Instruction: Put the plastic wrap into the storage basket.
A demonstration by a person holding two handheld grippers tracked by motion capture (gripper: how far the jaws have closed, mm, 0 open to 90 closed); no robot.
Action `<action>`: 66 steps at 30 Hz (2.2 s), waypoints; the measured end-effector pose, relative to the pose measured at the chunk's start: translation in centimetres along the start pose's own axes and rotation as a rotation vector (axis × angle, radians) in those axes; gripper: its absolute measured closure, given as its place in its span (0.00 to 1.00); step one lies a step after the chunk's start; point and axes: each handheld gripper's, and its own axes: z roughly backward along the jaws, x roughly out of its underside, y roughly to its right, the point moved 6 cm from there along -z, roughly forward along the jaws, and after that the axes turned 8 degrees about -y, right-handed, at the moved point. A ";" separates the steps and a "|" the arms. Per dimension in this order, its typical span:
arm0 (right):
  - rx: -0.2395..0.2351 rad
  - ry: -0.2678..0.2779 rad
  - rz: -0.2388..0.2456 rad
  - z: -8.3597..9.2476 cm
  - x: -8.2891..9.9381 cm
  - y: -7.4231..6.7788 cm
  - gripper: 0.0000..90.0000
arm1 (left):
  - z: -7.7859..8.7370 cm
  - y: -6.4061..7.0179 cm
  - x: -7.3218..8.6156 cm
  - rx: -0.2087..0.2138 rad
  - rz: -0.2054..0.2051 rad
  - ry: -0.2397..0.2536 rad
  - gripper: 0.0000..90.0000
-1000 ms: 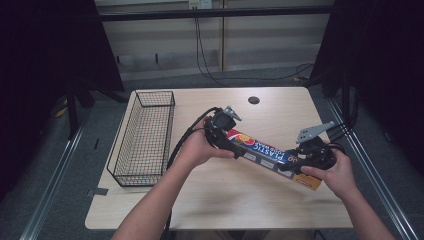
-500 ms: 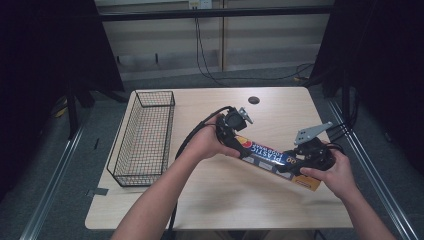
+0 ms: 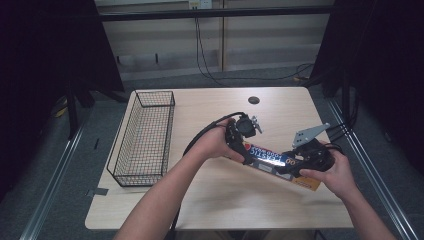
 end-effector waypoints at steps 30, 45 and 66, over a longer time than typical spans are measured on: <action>-0.088 0.045 0.218 -0.7 0.1 -0.5 0.45 | -1.1 3.2 0.2 0.092 -0.174 -0.176 0.44; 0.014 0.220 -0.034 1.6 0.3 2.5 0.15 | 1.5 1.4 2.8 0.043 0.097 -0.219 0.49; 0.026 0.213 -0.055 1.4 0.5 2.2 0.07 | 3.7 -2.2 6.1 -0.027 0.423 -0.175 0.49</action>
